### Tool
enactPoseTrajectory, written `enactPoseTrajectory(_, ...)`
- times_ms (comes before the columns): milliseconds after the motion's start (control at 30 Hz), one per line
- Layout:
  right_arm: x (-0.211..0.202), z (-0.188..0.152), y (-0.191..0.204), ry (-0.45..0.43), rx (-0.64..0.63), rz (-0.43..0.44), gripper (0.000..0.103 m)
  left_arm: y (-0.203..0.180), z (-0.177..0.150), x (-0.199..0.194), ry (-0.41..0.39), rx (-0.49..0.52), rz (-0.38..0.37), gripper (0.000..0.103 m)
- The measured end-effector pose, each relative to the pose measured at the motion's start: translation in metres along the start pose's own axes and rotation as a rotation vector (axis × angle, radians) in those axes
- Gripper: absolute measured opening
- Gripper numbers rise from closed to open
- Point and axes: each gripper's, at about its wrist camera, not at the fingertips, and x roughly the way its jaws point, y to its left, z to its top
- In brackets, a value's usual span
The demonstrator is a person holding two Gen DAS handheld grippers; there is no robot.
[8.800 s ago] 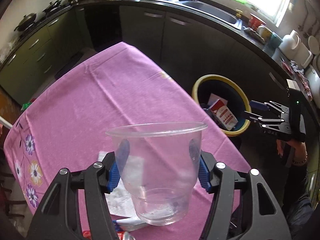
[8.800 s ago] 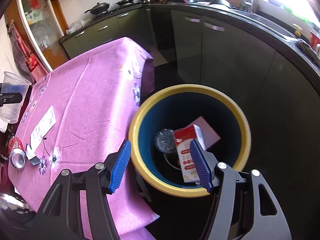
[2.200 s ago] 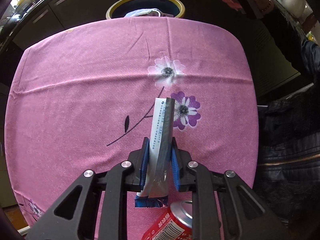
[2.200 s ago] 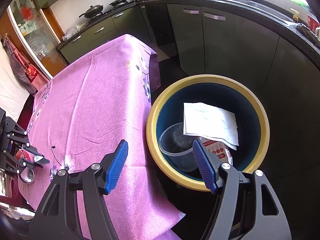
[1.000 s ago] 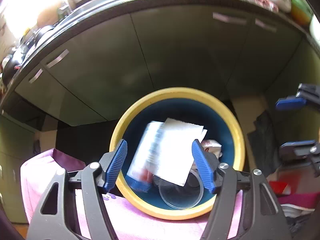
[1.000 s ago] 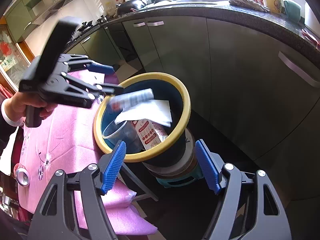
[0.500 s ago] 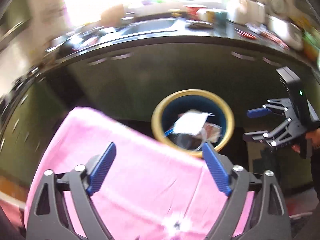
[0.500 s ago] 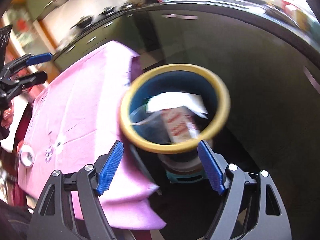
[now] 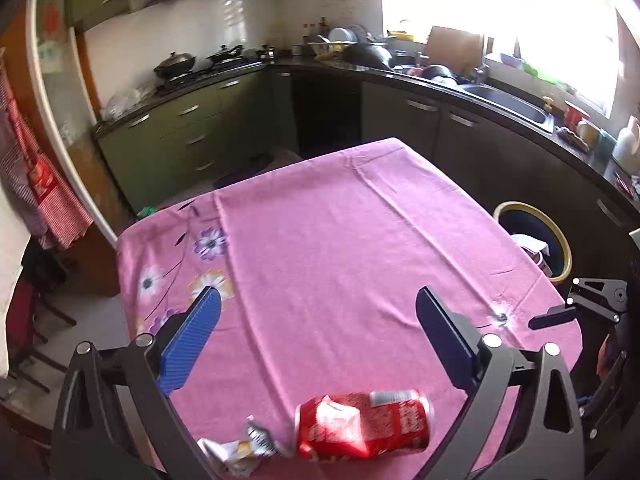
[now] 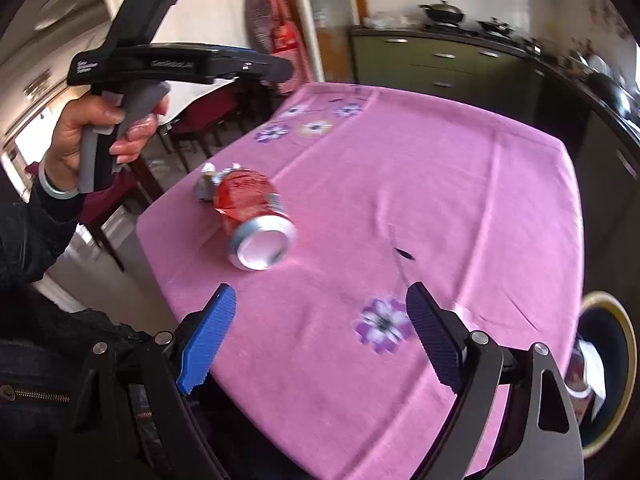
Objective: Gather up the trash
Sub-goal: 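Grasp the red Coca-Cola can with the right gripper, then carry the Coca-Cola can over the bin and open the right gripper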
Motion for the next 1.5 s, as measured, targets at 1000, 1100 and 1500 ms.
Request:
enactPoseTrajectory(1000, 0.196, 0.088, 0.061, 0.430, -0.331, 0.121, 0.082, 0.109, -0.116, -0.045, -0.003, -0.309, 0.145, 0.095)
enactPoseTrajectory(1100, 0.197, 0.086, 0.062, 0.437, -0.337, 0.106, 0.077, 0.110, -0.118, -0.043, 0.000, -0.312, 0.140, 0.095)
enactPoseTrajectory(1500, 0.178, 0.081, 0.045, 0.379, -0.254, 0.089, 0.071, 0.107, -0.115, -0.039, 0.004, -0.306, 0.120, 0.095)
